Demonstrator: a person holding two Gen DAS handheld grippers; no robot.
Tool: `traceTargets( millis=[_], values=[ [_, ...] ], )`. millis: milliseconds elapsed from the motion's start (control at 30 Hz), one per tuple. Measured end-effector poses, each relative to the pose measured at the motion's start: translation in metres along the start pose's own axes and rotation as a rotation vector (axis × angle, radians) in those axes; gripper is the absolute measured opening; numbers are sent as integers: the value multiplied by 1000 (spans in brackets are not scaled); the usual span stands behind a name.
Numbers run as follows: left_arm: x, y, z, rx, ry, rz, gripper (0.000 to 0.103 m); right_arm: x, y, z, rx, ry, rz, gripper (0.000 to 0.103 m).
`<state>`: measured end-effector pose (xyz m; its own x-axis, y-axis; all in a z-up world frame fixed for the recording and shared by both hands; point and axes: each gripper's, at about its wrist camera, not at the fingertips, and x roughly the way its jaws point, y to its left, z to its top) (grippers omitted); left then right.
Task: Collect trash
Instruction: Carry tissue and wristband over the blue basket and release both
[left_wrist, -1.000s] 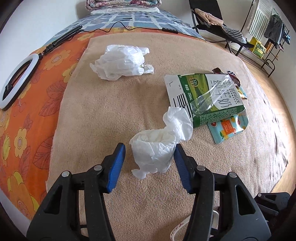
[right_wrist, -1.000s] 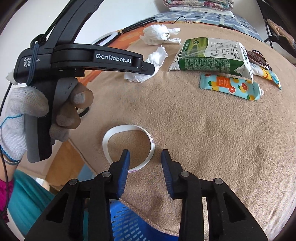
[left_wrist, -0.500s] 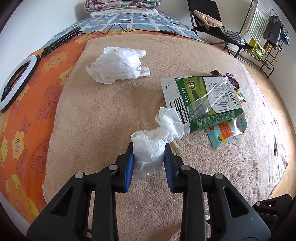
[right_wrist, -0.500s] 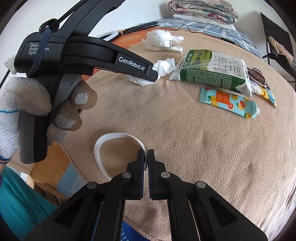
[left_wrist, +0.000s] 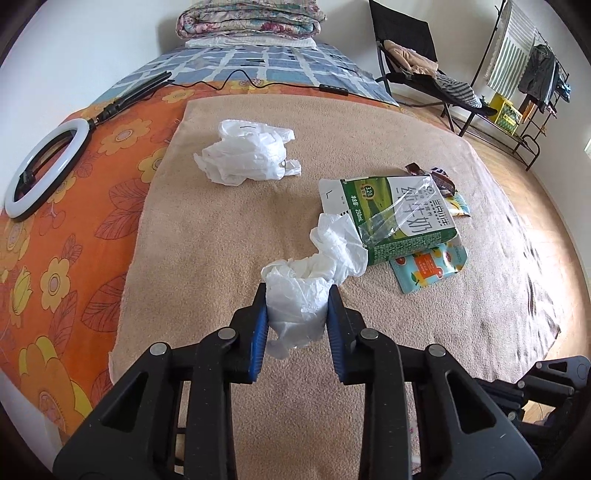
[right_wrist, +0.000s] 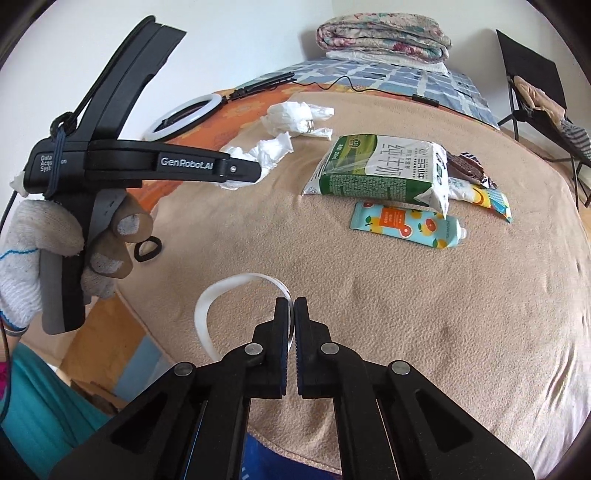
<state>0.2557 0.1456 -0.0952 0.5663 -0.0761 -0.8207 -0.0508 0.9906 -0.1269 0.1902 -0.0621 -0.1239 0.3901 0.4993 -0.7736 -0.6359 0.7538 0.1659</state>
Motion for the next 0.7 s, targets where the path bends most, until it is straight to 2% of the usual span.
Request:
traceTargets(
  millis=[333, 700],
  values=[
    [-48, -19, -17, 31, -61, -26, 28, -37, -17, -2, 40, -61, -31, 2],
    [-83, -40, -67, 69, -49, -57, 28, -83, -30, -31, 43, -93, -52, 2]
  ],
)
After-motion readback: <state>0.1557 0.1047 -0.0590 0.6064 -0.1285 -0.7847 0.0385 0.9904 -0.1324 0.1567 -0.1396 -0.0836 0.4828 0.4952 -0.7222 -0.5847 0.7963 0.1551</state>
